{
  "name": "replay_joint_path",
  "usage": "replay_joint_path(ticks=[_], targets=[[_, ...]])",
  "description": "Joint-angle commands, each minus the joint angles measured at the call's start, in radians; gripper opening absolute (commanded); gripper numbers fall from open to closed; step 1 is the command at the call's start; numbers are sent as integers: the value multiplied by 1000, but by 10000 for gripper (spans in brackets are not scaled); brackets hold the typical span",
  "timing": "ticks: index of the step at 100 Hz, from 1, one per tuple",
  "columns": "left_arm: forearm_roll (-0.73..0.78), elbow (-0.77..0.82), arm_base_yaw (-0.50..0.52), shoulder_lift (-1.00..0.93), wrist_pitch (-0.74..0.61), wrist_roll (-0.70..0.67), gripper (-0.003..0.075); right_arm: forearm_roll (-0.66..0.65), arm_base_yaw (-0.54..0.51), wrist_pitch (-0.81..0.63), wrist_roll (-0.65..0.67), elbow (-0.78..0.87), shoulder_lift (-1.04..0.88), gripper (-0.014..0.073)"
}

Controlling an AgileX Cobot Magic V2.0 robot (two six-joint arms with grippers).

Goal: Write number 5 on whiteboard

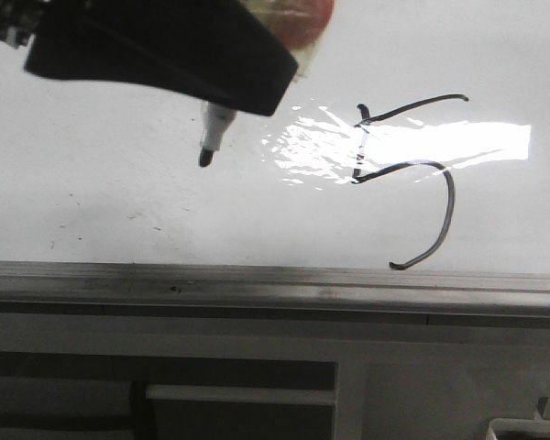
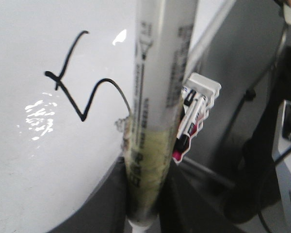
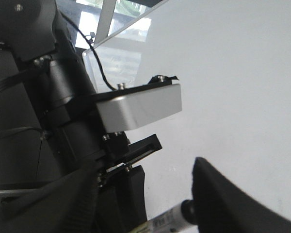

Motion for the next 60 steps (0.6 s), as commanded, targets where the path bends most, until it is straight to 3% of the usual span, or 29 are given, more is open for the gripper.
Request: replay_joint_path(ticks=[1, 7, 10, 28, 60], targets=[[-36, -27, 2, 14, -121, -107, -20, 28, -27, -76, -5, -34, -37, 171], [-36, -27, 2, 40, -154, -116, -20, 49, -53, -67, -5, -34, -58, -15], [-36, -27, 2, 58, -174, -119, -20, 57, -64, -64, -3, -34, -68, -69], [-38, -27, 2, 145, -280, -196, -20, 77, -130, -19, -3, -32, -122, -61], [-194, -27, 2, 269, -440, -196, -20, 77, -186, 44, -3, -32, -178, -61]])
